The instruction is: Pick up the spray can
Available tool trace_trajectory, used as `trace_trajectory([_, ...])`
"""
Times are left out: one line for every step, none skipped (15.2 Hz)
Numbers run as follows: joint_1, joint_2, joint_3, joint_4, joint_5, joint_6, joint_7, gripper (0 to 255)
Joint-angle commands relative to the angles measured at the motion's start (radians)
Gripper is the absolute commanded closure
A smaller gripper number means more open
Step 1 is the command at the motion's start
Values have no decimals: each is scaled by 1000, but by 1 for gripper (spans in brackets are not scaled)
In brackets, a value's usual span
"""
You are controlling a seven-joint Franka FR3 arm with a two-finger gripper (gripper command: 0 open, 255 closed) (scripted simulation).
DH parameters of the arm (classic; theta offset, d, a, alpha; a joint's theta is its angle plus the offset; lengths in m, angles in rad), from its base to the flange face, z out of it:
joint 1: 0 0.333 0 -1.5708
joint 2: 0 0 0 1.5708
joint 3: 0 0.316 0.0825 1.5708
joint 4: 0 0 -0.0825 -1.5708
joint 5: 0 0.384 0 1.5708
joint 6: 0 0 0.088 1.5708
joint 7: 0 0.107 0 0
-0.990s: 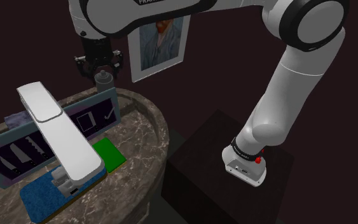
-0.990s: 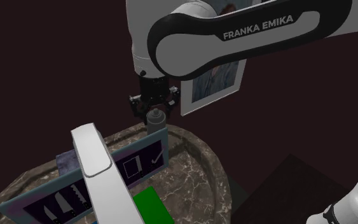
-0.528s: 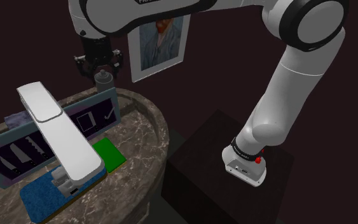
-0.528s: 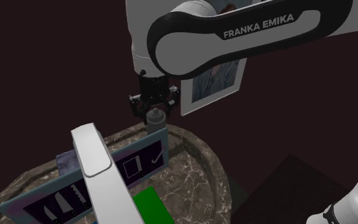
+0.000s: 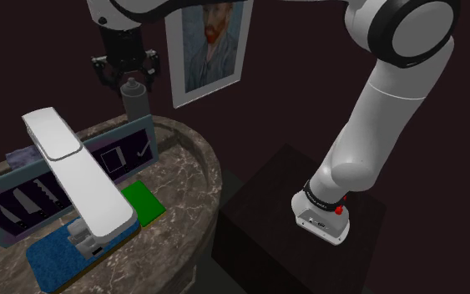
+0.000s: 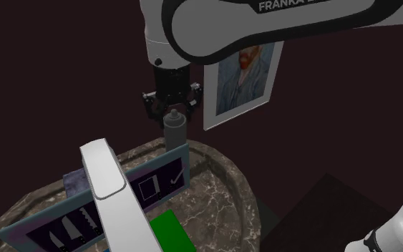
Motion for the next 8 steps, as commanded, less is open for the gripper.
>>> trace_trajectory([1, 2, 1, 32, 0, -30, -2, 255])
trace_trajectory([2, 3, 1, 47, -1, -44, -2, 255])
trace_trajectory([3, 5, 1, 62, -1, -58, -3, 255])
trace_trajectory([4, 7, 2, 78, -2, -72, -3, 255])
trace_trajectory([5, 9, 2, 94, -2, -86, -3, 255])
trace_trajectory([6, 11, 3, 110, -3, -100, -3, 255])
trace_trajectory([6, 11, 3, 112, -3, -102, -4, 255])
trace_trajectory([6, 11, 3, 113, -3, -102, -4, 255])
